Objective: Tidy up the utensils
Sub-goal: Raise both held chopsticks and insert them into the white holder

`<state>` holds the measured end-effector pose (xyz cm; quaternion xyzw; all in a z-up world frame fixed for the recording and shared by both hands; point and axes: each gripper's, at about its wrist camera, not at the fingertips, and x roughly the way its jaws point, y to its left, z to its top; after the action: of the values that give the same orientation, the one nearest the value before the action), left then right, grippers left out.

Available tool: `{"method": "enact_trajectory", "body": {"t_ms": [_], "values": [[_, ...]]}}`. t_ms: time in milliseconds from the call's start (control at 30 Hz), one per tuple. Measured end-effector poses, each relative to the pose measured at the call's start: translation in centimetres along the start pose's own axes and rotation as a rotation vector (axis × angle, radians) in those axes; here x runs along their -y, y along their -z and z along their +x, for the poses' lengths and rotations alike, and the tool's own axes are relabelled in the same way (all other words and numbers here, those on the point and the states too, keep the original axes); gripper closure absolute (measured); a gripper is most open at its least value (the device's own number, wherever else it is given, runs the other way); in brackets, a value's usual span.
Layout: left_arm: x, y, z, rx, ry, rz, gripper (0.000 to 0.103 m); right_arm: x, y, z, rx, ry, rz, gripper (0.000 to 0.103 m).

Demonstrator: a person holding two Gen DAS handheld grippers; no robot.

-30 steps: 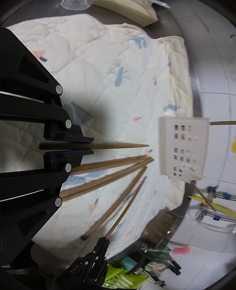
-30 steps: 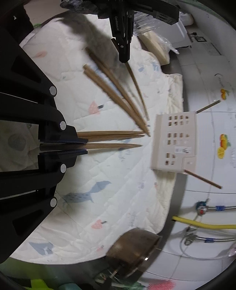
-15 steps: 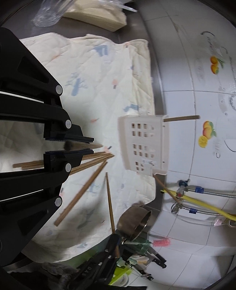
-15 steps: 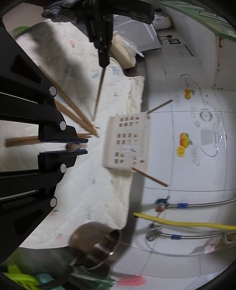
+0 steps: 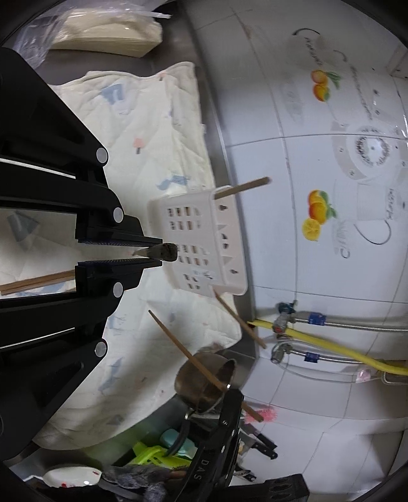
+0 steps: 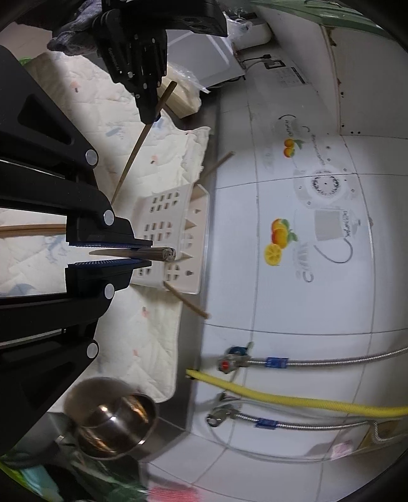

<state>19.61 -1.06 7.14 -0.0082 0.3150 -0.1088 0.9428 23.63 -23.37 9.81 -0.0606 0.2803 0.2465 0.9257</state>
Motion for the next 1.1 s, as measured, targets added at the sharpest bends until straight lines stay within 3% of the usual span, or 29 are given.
{"method": "enact_trajectory", "body": {"t_ms": [333,500,833,1100], "values": [[-0.2,-6.0,-3.5,0.109,0.017,0.029,0.097,0.9,-5.7,-1.1,0.049,0.002,-0.016,0.097],[-0.6,-8.8,-4.6,0.168,-0.028,0.042,0.097,1.4,-7.9,-1.3,0.081,-0.003,0.003,0.097],[-2.2,-10.0,0.4,0.088,-0.104,0.04,0.097,2.4,-10.7,1.1,0.11,0.04,0.027,0.097],[-3.5,-9.0,3.8,0.013,-0.099,0.017,0.097,3.1,-9.6,5.3,0.048,0.041,0.055,0.097]]}}
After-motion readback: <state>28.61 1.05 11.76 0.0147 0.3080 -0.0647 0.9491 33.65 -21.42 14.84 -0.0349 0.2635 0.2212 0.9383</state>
